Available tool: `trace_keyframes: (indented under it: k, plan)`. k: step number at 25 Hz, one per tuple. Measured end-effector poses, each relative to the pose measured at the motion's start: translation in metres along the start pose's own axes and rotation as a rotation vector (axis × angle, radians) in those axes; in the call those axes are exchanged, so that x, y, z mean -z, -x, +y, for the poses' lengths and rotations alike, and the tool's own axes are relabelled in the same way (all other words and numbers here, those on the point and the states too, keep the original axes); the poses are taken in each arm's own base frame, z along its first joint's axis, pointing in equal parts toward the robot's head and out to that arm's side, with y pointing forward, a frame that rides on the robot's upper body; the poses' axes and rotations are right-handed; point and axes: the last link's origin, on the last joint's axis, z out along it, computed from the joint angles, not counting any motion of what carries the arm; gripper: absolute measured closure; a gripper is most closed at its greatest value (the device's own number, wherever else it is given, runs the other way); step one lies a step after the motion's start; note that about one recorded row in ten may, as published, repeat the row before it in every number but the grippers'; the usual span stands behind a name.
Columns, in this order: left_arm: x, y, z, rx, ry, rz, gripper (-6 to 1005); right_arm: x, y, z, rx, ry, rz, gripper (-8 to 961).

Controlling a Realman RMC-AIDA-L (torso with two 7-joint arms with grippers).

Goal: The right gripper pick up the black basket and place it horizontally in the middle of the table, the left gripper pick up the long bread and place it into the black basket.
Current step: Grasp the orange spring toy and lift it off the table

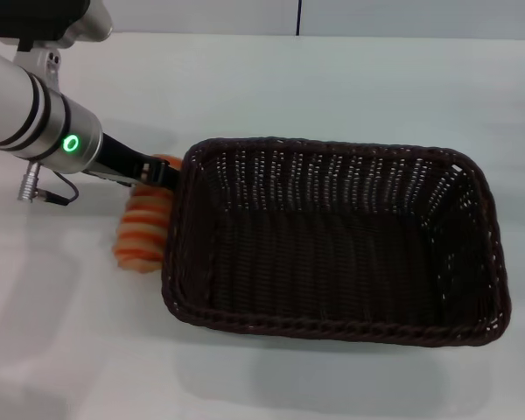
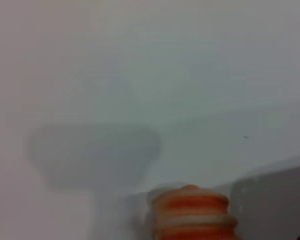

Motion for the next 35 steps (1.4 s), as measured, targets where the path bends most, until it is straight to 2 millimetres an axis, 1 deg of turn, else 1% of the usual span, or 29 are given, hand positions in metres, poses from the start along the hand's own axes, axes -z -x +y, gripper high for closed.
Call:
trace_keyframes:
  k: [14,29,31,35]
  plan:
    - [-0.009,0.003,-0.003,0.004,-0.002,-0.014,225,0.001,0.001,0.004,-0.002,0.004,-0.005,135]
    - [-0.010,0.001,-0.006,-0.005,-0.023,0.003,229,0.001,0.000,0.005,-0.003,0.004,-0.005,135]
    - [-0.010,0.000,-0.006,-0.006,-0.024,0.004,386,0.001,0.000,0.005,-0.003,0.004,-0.005,134]
    - [-0.009,-0.001,-0.010,-0.008,-0.040,0.010,407,0.002,0.000,0.004,-0.003,0.004,-0.004,134]
